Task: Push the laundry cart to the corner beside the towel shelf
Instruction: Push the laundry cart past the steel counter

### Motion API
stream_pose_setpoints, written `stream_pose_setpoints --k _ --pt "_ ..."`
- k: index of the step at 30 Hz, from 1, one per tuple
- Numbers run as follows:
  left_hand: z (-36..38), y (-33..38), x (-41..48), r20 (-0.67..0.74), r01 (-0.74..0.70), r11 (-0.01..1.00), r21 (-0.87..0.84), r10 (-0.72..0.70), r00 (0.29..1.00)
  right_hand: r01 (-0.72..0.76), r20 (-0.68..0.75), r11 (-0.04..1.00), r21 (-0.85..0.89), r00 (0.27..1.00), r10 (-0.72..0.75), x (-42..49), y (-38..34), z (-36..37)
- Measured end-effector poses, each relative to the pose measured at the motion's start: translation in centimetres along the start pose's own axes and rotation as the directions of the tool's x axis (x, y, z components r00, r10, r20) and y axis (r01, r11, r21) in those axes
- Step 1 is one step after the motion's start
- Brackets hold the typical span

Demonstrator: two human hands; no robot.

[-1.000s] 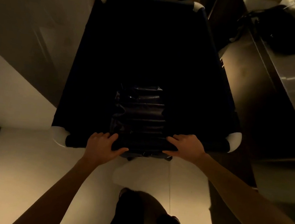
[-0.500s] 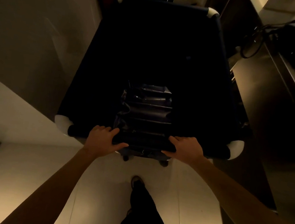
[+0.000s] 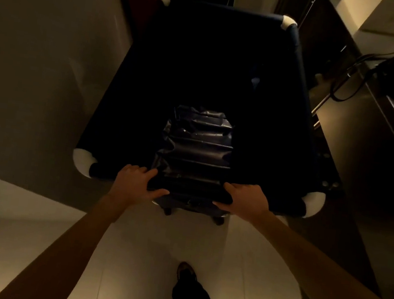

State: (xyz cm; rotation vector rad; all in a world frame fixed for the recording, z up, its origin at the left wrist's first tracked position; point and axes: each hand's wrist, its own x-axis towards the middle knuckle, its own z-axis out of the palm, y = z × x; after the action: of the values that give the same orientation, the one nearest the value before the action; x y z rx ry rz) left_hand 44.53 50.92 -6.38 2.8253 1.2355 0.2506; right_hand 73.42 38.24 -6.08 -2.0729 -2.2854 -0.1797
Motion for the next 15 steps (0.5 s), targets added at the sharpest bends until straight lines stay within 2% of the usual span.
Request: stream_pose_setpoints --k 4,9,15 --pt "-0.4 -1.9 1.3 -0.003 -0.026 1.000 -0.015 0.026 1.000 -0.020 0.033 1.000 0.023 0.999 0.020 1.7 -0.7 0.1" --pt "-0.5 -3.0 0.1 -0.023 -0.061 0.998 -0.007 0.061 0.998 -0.056 0.143 0.997 0.056 0.989 0.047 1.6 -2.7 -0.7" --pt "-0.9 -3.1 -4.2 -0.023 -0.080 0.997 -0.018 0.080 0.997 -0.028 0.100 0.999 0.040 0.995 0.024 -1.6 -5.9 -0.9"
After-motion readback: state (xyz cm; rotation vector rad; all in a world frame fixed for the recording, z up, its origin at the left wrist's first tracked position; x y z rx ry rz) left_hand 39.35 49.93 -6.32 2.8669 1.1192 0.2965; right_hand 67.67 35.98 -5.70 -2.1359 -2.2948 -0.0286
